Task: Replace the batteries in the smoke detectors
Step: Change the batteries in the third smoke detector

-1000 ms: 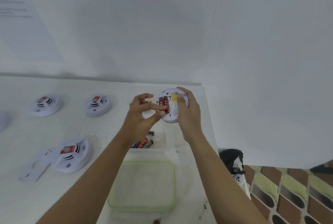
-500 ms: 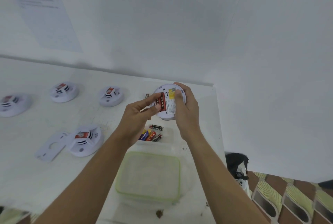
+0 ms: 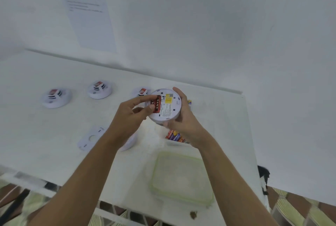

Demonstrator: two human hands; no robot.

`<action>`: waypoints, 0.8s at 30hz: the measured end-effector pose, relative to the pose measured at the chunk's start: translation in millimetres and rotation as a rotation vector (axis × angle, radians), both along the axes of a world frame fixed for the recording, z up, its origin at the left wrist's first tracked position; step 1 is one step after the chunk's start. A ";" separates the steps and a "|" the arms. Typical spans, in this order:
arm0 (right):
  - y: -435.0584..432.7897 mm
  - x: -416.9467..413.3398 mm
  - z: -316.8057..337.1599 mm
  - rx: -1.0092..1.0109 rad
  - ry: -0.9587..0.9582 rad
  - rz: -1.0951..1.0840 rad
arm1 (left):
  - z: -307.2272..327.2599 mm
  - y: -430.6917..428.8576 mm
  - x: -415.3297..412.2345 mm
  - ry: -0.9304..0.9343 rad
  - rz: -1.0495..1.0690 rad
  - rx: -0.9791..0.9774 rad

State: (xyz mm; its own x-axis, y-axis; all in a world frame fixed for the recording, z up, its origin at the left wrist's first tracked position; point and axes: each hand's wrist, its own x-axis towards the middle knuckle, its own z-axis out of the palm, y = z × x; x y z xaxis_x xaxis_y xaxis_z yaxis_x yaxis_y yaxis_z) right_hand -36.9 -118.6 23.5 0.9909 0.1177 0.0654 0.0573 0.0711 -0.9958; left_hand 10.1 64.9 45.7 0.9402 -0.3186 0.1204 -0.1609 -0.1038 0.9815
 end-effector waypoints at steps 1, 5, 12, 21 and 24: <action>5.8 0.9 -2.5 -0.054 -0.003 0.037 | 1.7 10.8 0.6 0.011 0.003 0.001; 37.4 8.3 -4.2 -0.124 -0.025 0.027 | 3.1 48.7 1.8 0.046 0.006 0.036; 81.4 13.5 -10.9 -0.170 -0.056 -0.045 | -6.9 103.7 11.7 0.079 0.098 -0.017; 104.1 9.5 -20.8 -0.114 -0.022 -0.117 | -69.7 161.3 38.2 0.119 0.104 0.932; 109.0 8.6 -25.1 -0.141 -0.004 -0.129 | -74.8 158.3 37.4 0.011 0.063 1.060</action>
